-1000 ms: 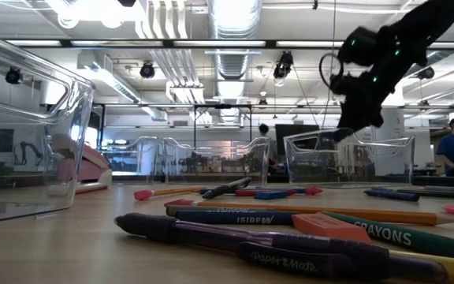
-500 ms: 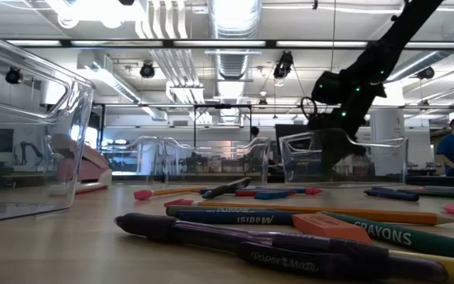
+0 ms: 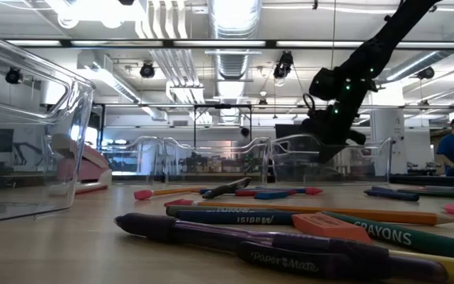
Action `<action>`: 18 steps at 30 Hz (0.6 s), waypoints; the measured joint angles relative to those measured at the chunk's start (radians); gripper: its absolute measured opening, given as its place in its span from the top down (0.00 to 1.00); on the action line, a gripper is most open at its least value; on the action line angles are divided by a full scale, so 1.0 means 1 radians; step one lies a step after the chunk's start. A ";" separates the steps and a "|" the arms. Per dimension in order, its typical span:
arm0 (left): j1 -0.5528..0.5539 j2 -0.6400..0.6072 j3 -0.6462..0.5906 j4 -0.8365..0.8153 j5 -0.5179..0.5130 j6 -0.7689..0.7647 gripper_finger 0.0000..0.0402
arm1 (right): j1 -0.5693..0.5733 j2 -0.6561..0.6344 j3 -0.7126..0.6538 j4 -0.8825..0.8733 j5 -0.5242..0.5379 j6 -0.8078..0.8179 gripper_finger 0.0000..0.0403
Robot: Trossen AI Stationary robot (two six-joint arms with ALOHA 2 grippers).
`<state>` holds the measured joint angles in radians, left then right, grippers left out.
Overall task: Sort crayons/erasers/pens/pencils in bins
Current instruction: Put the blue eraser into the top right transparent bin
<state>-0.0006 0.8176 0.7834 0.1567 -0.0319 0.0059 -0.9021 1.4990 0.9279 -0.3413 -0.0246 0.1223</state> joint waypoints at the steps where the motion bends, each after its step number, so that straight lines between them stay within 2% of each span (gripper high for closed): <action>1: 0.000 -0.001 0.000 0.000 0.000 0.000 1.00 | -0.014 -0.002 0.000 -0.008 0.001 0.000 0.97; 7: 0.000 -0.001 0.000 0.000 0.000 0.000 1.00 | -0.090 -0.005 0.000 -0.062 0.084 -0.025 0.97; 11: 0.000 -0.001 0.000 0.000 0.000 -0.001 1.00 | -0.119 -0.010 0.000 -0.095 0.088 -0.052 0.97; 13: 0.000 -0.001 0.000 0.000 0.000 -0.001 1.00 | -0.119 -0.023 0.000 -0.112 0.065 -0.081 0.97; 16: 0.000 -0.001 0.000 0.000 0.000 -0.001 1.00 | -0.104 -0.060 0.000 -0.160 -0.038 -0.146 0.97; 18: 0.000 -0.001 0.000 0.000 0.000 -0.001 1.00 | -0.088 -0.090 0.000 -0.211 -0.069 -0.175 0.97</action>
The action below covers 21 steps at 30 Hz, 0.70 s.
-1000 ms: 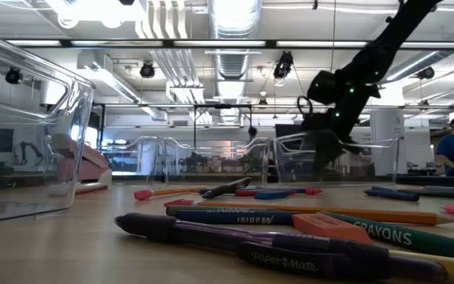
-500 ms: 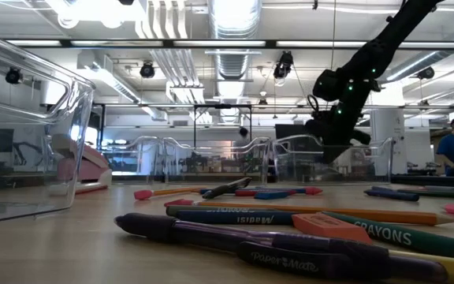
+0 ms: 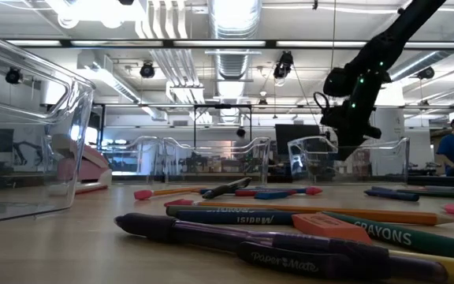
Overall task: Sort crayons/erasers/pens/pencils in bins
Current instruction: Put the blue eraser into the top right transparent bin
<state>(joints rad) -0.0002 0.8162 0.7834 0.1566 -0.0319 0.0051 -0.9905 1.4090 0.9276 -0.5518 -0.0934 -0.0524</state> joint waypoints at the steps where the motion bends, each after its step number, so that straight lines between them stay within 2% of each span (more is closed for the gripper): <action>1: 0.000 0.000 0.000 0.000 0.000 0.000 1.00 | 0.007 -0.013 0.000 -0.030 -0.004 -0.016 0.97; 5: 0.000 0.000 0.000 0.001 0.000 -0.002 1.00 | 0.029 -0.054 -0.002 -0.116 -0.002 -0.052 0.94; 15: 0.000 0.057 0.000 0.020 -0.002 0.002 1.00 | 0.052 -0.153 -0.003 -0.199 -0.010 -0.052 0.63; 21: 0.000 0.095 0.000 0.054 -0.032 0.002 1.00 | 0.052 -0.220 -0.003 -0.199 -0.014 -0.054 0.55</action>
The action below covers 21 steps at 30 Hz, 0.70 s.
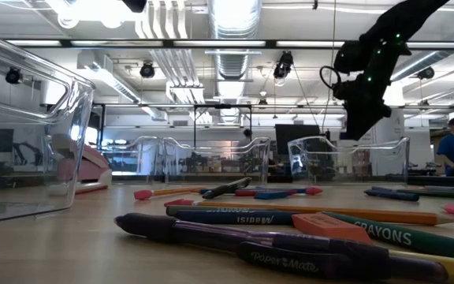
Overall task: Sort crayons/erasers/pens/pencils in bins
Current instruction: Put the blue eraser into the top right transparent bin, then put the black pen into the top left transparent bin
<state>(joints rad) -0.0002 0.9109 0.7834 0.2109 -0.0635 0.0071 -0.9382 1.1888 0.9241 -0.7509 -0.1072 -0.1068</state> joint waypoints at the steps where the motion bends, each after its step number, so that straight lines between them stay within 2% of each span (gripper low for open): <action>1: 0.000 0.004 0.000 0.007 0.000 0.000 1.00 | 0.000 -0.004 0.000 0.000 0.001 -0.006 0.54; 8: 0.000 0.016 0.002 0.051 0.000 0.000 1.00 | 0.017 0.007 -0.015 0.001 0.021 -0.069 0.57; 12: 0.000 0.016 0.002 0.070 -0.001 0.000 1.00 | 0.062 0.044 -0.038 -0.030 0.176 -0.061 0.58; 14: 0.000 0.013 0.002 0.079 -0.001 -0.001 1.00 | 0.078 0.048 -0.046 -0.046 0.206 -0.020 0.58; 17: 0.000 0.007 0.002 0.077 -0.001 -0.023 1.00 | 0.108 0.026 -0.052 -0.051 0.173 0.017 0.57; 21: -0.001 0.020 0.011 0.019 -0.050 -0.053 1.00 | 0.153 -0.068 -0.052 -0.016 0.040 0.049 0.58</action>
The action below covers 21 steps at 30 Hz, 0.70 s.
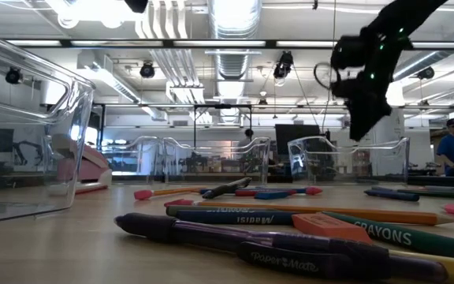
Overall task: Sort crayons/erasers/pens/pencils in bins
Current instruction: Put the black pen into the top left transparent bin
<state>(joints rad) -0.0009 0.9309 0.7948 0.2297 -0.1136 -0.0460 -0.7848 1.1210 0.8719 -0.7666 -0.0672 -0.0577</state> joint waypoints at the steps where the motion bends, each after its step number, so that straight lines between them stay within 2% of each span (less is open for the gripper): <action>1: 0.000 0.006 0.010 -0.034 -0.020 -0.001 1.00 | 0.015 -0.030 -0.001 0.016 -0.037 0.013 0.58; 5: 0.001 0.044 0.075 -0.220 -0.143 -0.029 1.00 | 0.090 -0.174 -0.030 0.123 -0.151 0.045 0.60; 8: 0.001 0.094 0.132 -0.358 -0.206 -0.068 1.00 | 0.165 -0.277 -0.070 0.209 -0.161 0.073 0.61; 14: 0.001 0.245 0.217 -0.517 -0.195 -0.153 1.00 | 0.309 -0.440 -0.174 0.388 -0.162 0.129 0.61; 21: 0.002 0.434 0.280 -0.532 -0.147 -0.186 0.99 | 0.425 -0.538 -0.285 0.524 -0.162 0.165 0.61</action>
<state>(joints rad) 0.0010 1.3650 1.0745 -0.3020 -0.2604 -0.2321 -0.3596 0.5827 0.5871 -0.2430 -0.2287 0.1073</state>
